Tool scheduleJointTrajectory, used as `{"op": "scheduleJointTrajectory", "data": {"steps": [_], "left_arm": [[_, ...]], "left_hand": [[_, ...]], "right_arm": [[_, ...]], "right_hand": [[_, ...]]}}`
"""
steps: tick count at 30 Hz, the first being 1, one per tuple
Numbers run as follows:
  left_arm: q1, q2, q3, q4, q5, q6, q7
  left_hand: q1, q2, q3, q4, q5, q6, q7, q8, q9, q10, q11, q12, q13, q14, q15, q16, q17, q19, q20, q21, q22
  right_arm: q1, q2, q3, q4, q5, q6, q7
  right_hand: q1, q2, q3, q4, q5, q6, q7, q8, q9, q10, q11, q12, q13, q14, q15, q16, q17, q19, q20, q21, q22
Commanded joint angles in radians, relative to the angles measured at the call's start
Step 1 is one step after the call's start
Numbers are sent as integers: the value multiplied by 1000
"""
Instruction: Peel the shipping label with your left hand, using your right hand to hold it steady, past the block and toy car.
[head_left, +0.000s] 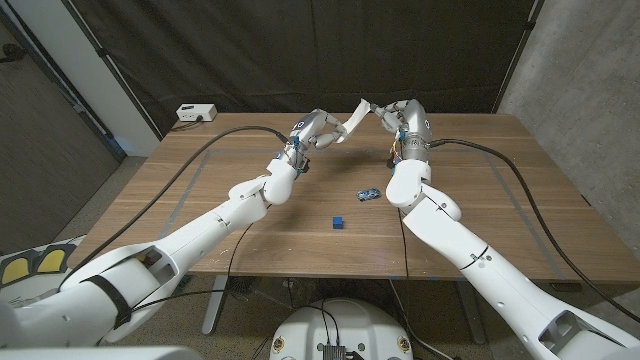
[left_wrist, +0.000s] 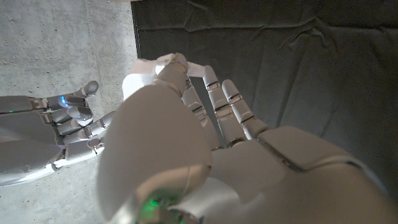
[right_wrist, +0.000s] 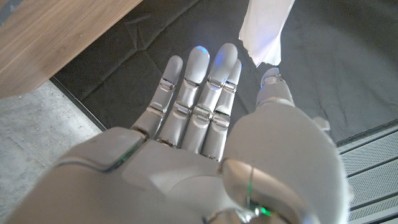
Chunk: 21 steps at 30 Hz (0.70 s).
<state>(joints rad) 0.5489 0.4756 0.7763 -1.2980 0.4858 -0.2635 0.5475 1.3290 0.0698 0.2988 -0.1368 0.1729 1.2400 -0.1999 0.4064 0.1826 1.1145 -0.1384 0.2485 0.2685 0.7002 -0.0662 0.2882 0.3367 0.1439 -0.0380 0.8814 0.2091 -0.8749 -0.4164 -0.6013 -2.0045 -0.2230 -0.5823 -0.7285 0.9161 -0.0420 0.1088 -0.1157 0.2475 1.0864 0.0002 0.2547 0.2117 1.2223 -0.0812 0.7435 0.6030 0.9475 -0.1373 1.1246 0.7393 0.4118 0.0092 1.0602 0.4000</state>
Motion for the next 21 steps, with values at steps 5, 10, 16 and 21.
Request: {"op": "scheduleJointTrajectory", "data": {"steps": [5,10,16,21], "left_arm": [[9,9,0,-14,8,-13,0],[11,11,-1,-17,10,-13,-3],[14,12,-3,-18,13,-20,2],[18,14,-6,-27,18,-22,8]], "left_hand": [[14,0,-7,-1,3,7,0,-5,0,52,-59,0,44,-7,-174,-3,6,-5,-19,15,-2],[15,2,-8,-1,3,8,-1,-6,1,53,-59,-2,43,-7,-174,-4,7,-7,-19,18,-3],[15,1,-10,-1,3,8,-1,-6,3,53,-61,-3,44,-7,-174,-4,8,-8,-20,21,-3],[15,2,-12,-1,3,5,-1,-9,3,56,-60,-4,43,-8,-173,-6,10,-9,-19,25,-4]], "right_arm": [[20,9,-22,11,-24,-27,10],[28,9,-32,16,-35,-31,11],[34,3,-40,18,-43,-29,23],[37,-5,-44,20,-48,-14,32]], "right_hand": [[-22,10,-11,12,6,23,5,-5,2,11,1,16,13,16,-72,15,2,2,2,17,6],[12,34,3,0,12,38,-4,-5,4,19,-13,28,23,24,-80,21,2,-1,0,28,8],[58,55,21,-18,14,43,-11,-9,6,21,-21,37,32,28,-83,29,8,-3,-5,37,3],[100,83,41,-30,10,45,-12,-15,7,20,-28,38,29,28,-84,32,11,-10,-7,50,1]]}}
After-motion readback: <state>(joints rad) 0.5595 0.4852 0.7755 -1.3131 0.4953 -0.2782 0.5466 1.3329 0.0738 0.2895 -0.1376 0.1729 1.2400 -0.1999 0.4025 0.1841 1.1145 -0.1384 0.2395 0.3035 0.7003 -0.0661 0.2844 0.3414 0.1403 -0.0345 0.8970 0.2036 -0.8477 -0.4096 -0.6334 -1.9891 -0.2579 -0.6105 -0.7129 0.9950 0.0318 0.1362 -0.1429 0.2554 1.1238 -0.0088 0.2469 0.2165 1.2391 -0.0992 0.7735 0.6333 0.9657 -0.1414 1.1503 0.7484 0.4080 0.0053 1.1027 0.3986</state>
